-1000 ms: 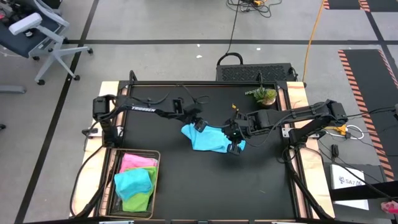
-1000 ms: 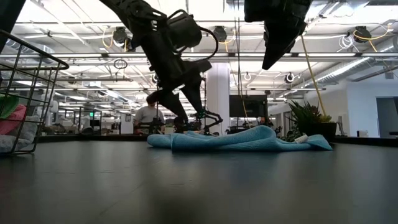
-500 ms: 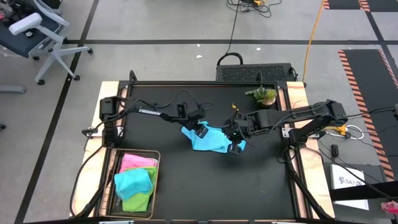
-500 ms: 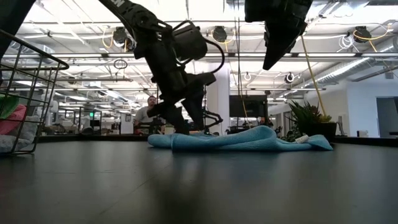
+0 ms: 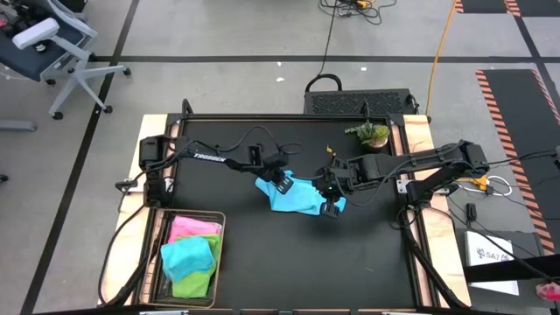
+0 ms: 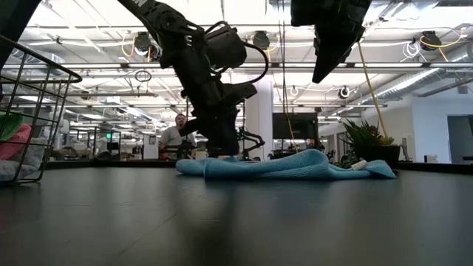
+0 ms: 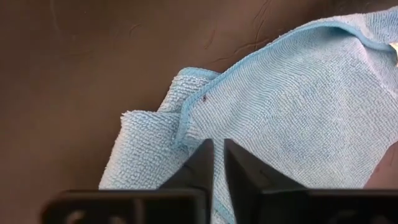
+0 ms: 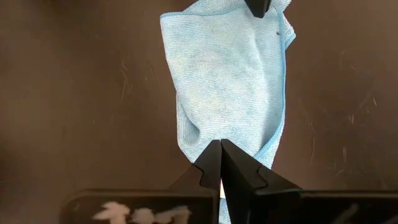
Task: Fold microfiber towels
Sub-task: Fold the blue microfiber cloth
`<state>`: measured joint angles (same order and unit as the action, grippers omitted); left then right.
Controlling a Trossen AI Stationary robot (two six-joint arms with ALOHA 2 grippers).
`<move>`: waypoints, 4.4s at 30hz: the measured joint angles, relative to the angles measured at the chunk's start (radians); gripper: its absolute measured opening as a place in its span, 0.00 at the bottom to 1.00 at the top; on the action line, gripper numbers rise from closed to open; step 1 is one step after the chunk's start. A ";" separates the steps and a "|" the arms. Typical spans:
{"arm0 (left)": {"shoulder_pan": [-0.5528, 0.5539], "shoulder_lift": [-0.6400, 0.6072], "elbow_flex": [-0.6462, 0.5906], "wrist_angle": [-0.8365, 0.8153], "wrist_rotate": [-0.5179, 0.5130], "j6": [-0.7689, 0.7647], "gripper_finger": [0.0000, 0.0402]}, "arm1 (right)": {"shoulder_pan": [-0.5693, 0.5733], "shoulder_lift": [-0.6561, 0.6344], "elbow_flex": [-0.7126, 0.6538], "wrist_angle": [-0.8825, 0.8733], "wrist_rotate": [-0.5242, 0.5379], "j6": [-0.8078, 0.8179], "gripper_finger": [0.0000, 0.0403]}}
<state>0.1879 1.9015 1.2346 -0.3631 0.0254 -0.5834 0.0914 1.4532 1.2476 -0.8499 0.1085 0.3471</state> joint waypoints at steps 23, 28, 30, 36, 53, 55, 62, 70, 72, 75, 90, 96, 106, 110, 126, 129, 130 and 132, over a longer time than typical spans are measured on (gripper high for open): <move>-0.002 0.009 0.001 -0.023 -0.050 0.092 0.53 | 0.000 0.000 0.000 0.000 -0.004 0.000 0.00; 0.002 0.011 0.001 -0.016 -0.046 0.076 0.58 | 0.000 0.000 -0.001 0.000 -0.004 0.000 0.00; 0.002 -0.002 0.000 -0.001 -0.027 0.064 0.58 | 0.000 0.000 -0.001 0.000 -0.004 0.000 0.00; -0.011 -0.057 0.003 0.016 -0.133 0.085 0.54 | -0.001 0.000 -0.002 -0.001 -0.005 0.000 0.00; -0.005 0.042 0.000 -0.031 -0.120 0.076 0.47 | -0.001 0.000 -0.002 0.003 -0.005 0.007 0.00; -0.005 0.048 0.001 -0.024 -0.113 0.073 0.48 | -0.001 0.000 -0.002 0.001 -0.004 0.007 0.00; -0.007 0.050 0.001 -0.022 -0.107 0.046 0.40 | -0.001 0.000 -0.002 0.001 -0.004 0.007 0.00; -0.008 0.035 0.000 0.002 -0.056 0.085 0.04 | -0.001 0.000 -0.002 0.002 -0.004 0.008 0.00; -0.008 0.011 0.000 0.023 -0.060 0.086 0.02 | -0.001 0.000 -0.002 0.002 -0.004 0.008 0.00; -0.008 -0.046 0.000 0.026 -0.097 0.099 0.01 | -0.001 0.000 -0.002 0.003 -0.004 0.008 0.00; -0.014 -0.168 0.001 -0.067 -0.171 0.126 0.01 | -0.001 0.000 -0.246 0.045 -0.037 0.135 0.00; -0.015 -0.164 0.000 -0.112 -0.165 0.111 0.00 | -0.037 0.000 -0.248 -0.001 -0.062 0.010 0.08; -0.015 -0.164 0.000 -0.114 -0.166 0.107 0.00 | -0.102 0.000 -0.335 0.113 -0.085 0.085 0.37; -0.014 -0.164 0.000 -0.113 -0.165 0.107 0.01 | -0.112 0.000 -0.377 0.129 -0.085 0.079 0.44; -0.015 -0.164 0.000 -0.115 -0.156 0.083 0.01 | -0.198 0.000 -0.537 0.413 -0.080 0.059 0.47; -0.014 -0.164 0.000 -0.115 -0.156 0.082 0.01 | -0.211 -0.003 -0.561 0.420 -0.063 0.056 0.45; -0.014 -0.164 0.000 -0.115 -0.156 0.081 0.01 | -0.213 -0.005 -0.569 0.421 -0.050 0.060 0.43; -0.015 -0.164 0.000 -0.115 -0.156 0.081 0.01 | -0.217 -0.005 -0.579 0.421 -0.028 0.077 0.38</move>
<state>0.1730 1.7374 1.2346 -0.4782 -0.1310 -0.5026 -0.1255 1.4483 0.6684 -0.4286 0.0800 0.4239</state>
